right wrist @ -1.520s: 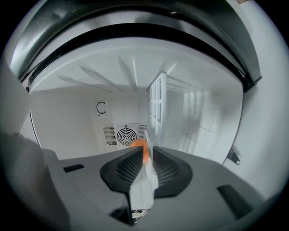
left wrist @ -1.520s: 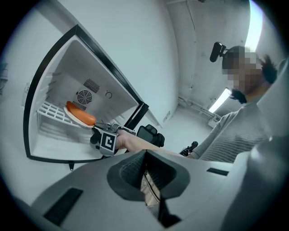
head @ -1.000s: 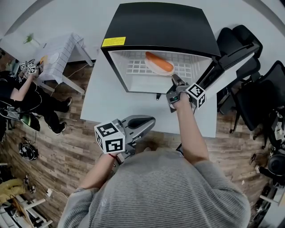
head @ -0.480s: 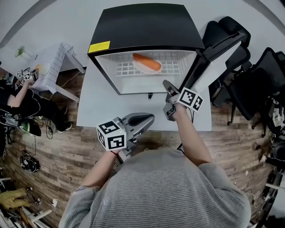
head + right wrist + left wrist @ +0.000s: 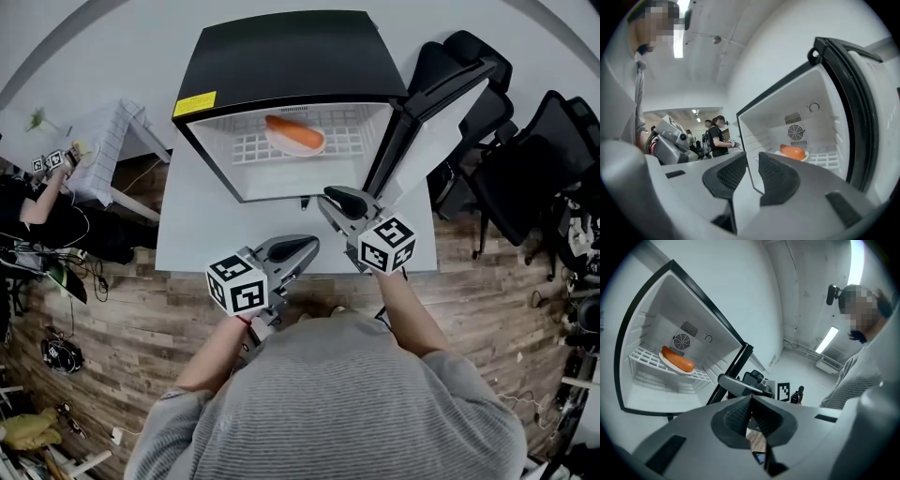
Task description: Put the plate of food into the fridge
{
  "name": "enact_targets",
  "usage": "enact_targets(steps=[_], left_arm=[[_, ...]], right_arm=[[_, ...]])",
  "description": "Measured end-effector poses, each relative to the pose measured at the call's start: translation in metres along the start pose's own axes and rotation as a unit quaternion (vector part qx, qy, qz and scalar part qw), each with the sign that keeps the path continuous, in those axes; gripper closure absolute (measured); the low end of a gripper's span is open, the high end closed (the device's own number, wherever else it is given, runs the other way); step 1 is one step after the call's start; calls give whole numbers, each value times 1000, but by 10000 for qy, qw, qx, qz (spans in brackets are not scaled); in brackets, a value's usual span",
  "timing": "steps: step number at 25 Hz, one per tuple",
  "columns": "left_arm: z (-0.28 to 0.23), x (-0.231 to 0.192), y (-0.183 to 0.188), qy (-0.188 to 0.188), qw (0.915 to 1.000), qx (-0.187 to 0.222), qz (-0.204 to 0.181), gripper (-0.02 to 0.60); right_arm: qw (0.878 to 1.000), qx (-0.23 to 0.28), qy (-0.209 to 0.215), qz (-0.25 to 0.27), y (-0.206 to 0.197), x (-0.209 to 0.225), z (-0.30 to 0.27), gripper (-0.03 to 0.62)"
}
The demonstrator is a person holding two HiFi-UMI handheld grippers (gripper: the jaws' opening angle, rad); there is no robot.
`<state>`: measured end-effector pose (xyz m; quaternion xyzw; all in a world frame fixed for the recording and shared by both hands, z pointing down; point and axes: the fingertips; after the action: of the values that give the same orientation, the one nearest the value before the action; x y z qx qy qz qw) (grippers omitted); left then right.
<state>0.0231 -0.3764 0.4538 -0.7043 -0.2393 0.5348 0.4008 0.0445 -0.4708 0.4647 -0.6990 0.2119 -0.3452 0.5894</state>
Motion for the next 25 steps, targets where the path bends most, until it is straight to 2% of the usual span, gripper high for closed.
enact_targets(steps=[6,10,13,15,18,25], left_arm=[[-6,12,-7,-14,9998,-19,-220,571],[-7,23,-13,31,9983,-123,-566,571],[-7,30,-19,91,9970,-192,-742,570],[-8,34,-23,141,9965,-206,-803,570],[-10,36,-26,175,9960,-218,-845,570],[-16,40,-32,218,9950,-307,-929,571]], right_arm=[[9935,173,313,1079,16,-43,31,505],[9860,167,65,1659,20,-55,56,505],[9869,167,-113,1601,23,-63,76,505],[9892,235,-83,1443,21,-70,87,508],[9909,364,117,1287,19,-83,100,573],[9873,400,142,1530,20,-94,110,580]])
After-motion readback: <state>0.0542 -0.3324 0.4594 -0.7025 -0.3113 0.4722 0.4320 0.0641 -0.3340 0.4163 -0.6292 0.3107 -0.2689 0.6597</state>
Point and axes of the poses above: the fingertips, and each gripper's own axes: z backward along the fingers, x to its right, y out of its top, and after that the axes turned 1 degree about -y, right-handed
